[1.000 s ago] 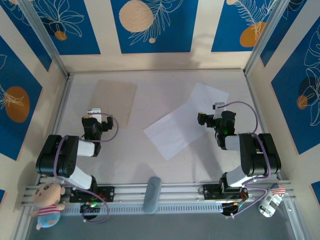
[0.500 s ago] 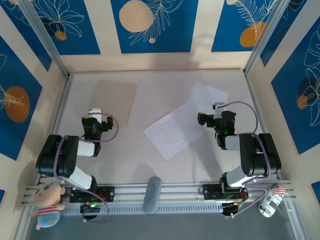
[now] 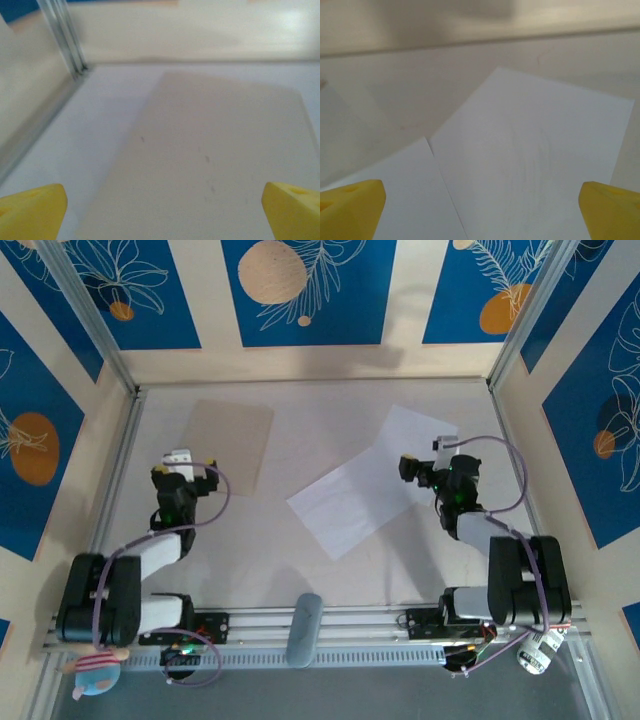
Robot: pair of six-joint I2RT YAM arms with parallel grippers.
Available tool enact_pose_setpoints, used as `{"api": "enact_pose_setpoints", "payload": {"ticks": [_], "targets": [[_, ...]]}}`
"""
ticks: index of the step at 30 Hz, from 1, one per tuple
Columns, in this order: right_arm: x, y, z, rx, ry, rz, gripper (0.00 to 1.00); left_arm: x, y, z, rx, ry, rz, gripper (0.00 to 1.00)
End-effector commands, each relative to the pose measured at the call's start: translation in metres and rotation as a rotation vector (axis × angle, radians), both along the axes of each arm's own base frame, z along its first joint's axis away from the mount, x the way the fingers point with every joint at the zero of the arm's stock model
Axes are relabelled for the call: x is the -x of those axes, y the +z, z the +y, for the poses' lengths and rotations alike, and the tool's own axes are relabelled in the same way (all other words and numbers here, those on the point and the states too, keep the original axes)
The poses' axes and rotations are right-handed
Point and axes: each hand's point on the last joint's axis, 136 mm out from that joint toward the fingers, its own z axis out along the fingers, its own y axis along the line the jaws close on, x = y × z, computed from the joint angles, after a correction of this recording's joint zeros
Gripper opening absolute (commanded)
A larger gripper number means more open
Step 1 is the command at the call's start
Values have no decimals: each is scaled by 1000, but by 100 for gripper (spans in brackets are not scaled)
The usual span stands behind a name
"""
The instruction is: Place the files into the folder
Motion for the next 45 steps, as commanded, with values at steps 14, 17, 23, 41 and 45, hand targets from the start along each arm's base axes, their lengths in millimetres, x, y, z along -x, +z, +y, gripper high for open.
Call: {"api": "enact_pose_setpoints", "payload": {"ticks": [14,17,23,41,45], "targets": [[42,81,92,-661,201,369,99,-44,-31,-79,417,-107,453,100],[53,83,118,-647,266,400,99,-55,-43,-97,420,-145,511,100],[70,76,149,-646,342,460,99,-78,-60,-115,428,-215,548,100],[82,73,175,-653,418,533,99,-73,-100,-179,543,-377,681,99],[82,72,177,-657,416,545,99,-62,-117,-193,539,-381,721,99]]}}
